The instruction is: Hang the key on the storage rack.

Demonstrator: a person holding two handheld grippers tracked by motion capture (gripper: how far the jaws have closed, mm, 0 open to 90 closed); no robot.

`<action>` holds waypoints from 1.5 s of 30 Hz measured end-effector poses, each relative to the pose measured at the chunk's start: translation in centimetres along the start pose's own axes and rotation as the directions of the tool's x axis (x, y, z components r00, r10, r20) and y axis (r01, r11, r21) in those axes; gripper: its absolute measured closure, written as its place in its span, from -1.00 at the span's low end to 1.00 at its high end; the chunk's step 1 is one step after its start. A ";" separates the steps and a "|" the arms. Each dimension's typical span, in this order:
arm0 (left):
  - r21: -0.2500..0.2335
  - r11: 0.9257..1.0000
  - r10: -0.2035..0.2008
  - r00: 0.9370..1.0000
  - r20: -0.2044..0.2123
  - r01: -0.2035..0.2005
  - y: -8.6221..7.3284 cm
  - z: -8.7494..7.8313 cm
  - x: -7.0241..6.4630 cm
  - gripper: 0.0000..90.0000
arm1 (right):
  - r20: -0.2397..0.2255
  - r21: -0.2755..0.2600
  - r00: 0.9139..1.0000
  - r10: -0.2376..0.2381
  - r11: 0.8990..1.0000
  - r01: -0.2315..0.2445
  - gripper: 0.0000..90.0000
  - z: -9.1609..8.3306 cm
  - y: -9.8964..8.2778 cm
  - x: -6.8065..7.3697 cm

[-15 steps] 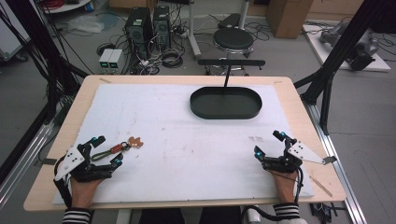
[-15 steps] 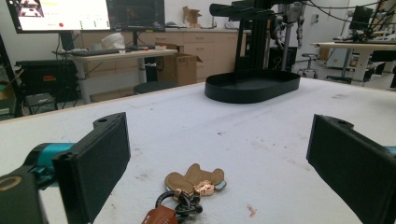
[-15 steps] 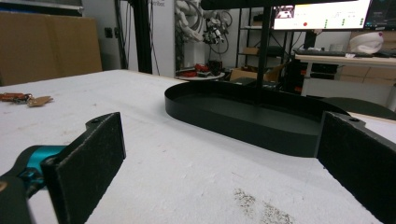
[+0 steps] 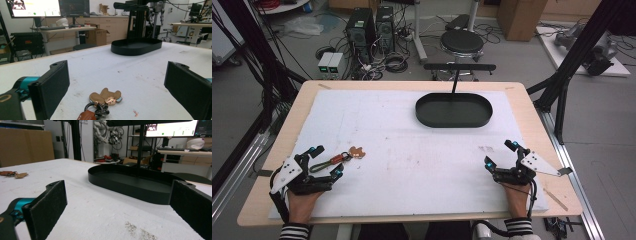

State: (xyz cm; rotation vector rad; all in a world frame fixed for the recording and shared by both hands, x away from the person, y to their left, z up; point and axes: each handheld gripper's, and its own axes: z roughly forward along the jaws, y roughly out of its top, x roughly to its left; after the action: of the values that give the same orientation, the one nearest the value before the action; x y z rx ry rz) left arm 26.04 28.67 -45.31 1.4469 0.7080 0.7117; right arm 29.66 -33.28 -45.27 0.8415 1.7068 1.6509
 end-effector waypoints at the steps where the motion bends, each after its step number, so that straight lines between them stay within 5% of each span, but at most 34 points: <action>1: 0.000 1.000 0.000 1.000 0.000 0.000 0.0 0.0 0.0 -0.85 | 0.000 0.000 1.000 0.000 1.000 0.000 -0.98 0.0 0.0 0.0; 3: 0.004 1.000 -0.013 1.000 -0.010 0.013 0.0 0.0 0.1 -0.85 | 0.001 0.000 1.000 -0.003 1.000 0.003 -0.98 0.0 0.0 0.0; 6: 0.023 1.000 0.019 1.000 0.006 -0.019 0.3 0.0 0.4 -0.85 | 0.001 0.000 1.000 0.006 1.000 -0.006 -0.98 0.0 0.0 0.0; 12: 0.072 0.997 0.012 0.996 0.089 -0.019 2.0 -0.2 1.2 -0.86 | 0.002 0.005 1.000 0.001 1.000 -0.001 -0.98 0.0 0.0 0.0; 15: 0.163 0.985 0.039 0.992 0.121 -0.058 3.4 -0.4 1.9 -0.86 | 0.003 0.009 1.000 0.005 1.000 -0.005 -0.98 0.0 0.0 0.1; 18: 0.194 0.978 0.054 0.991 0.123 -0.078 4.0 -0.5 2.2 -0.86 | 0.001 0.006 1.000 0.005 1.000 -0.005 -0.98 0.0 0.0 0.1; 20: 0.241 0.967 0.048 0.990 0.132 -0.079 4.6 -0.4 2.7 -0.86 | 0.002 0.005 1.000 0.006 1.000 -0.006 -0.98 0.0 0.0 0.1; 21: 0.282 0.956 0.045 0.990 0.130 -0.080 5.0 -0.3 3.2 -0.85 | 0.002 0.009 1.000 0.007 1.000 -0.007 -0.98 0.0 0.0 0.1; 22: 0.282 0.956 0.045 0.990 0.130 -0.080 5.0 -0.3 3.2 -0.85 | 0.002 0.008 1.000 0.005 1.000 -0.005 -0.98 0.0 0.0 0.1; 23: 0.307 0.948 0.045 0.991 0.126 -0.082 5.3 -0.2 3.5 -0.85 | 0.002 0.008 1.000 0.005 1.000 -0.005 -0.98 0.0 0.0 0.1; 24: 0.361 0.928 0.056 0.992 0.115 -0.094 5.7 0.0 3.9 -0.86 | 0.003 0.009 1.000 0.005 1.000 -0.005 -0.98 0.0 0.0 0.1; 28: 0.457 0.882 0.063 0.989 0.134 -0.118 6.4 0.6 4.7 -0.86 | 0.004 0.009 1.000 0.003 1.000 -0.003 -0.98 0.0 0.0 0.1; 29: 0.457 0.882 0.063 0.989 0.134 -0.118 6.4 0.6 4.7 -0.85 | 0.003 0.009 1.000 0.005 1.000 -0.005 -0.98 0.0 0.0 0.2; 30: 0.499 0.855 0.074 0.985 0.154 -0.142 6.6 0.8 5.1 -0.85 | 0.002 0.008 1.000 0.002 1.000 -0.002 -0.98 0.0 0.0 0.1; 32: 0.525 0.836 0.075 0.980 0.182 -0.161 6.8 0.9 5.4 -0.85 | 0.003 0.008 1.000 0.001 1.000 -0.001 -0.98 0.0 0.0 0.1; 33: 0.525 0.836 0.075 0.980 0.182 -0.161 6.8 0.9 5.4 -0.85 | 0.002 0.007 1.000 0.002 1.000 -0.002 -0.98 0.0 0.0 0.1; 34: 0.541 0.823 0.082 0.979 0.187 -0.172 6.9 1.0 5.5 -0.85 | 0.002 0.008 1.000 0.001 1.000 -0.001 -0.98 0.0 0.0 0.1; 35: 0.573 0.796 0.093 0.975 0.201 -0.194 7.1 1.1 5.7 -0.86 | 0.002 0.008 1.000 0.002 1.000 -0.002 -0.98 0.0 0.0 0.1; 39: 0.630 0.742 0.101 0.968 0.231 -0.228 7.4 1.5 6.0 -0.85 | 0.002 0.007 1.000 0.000 1.000 0.000 -0.98 0.0 0.0 0.1; 43: 0.664 0.696 0.121 0.956 0.266 -0.273 7.5 2.1 6.0 -0.85 | 0.001 0.006 1.000 0.000 1.000 0.000 -0.98 0.0 0.0 0.1; 44: 0.679 0.676 0.129 0.953 0.273 -0.286 7.4 2.4 6.1 -0.85 | 0.001 0.006 1.000 0.000 1.000 0.000 -0.98 0.0 0.0 0.1; 45: 0.679 0.676 0.129 0.953 0.273 -0.286 7.4 2.4 6.1 -0.85 | 0.001 0.006 1.000 0.000 1.000 0.000 -0.98 0.0 0.0 0.1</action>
State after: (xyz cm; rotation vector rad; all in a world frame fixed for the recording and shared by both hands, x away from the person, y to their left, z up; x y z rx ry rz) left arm 31.62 32.01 -37.86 2.3243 0.6934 0.4500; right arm 29.59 -33.18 -45.27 0.8452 1.7118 1.6453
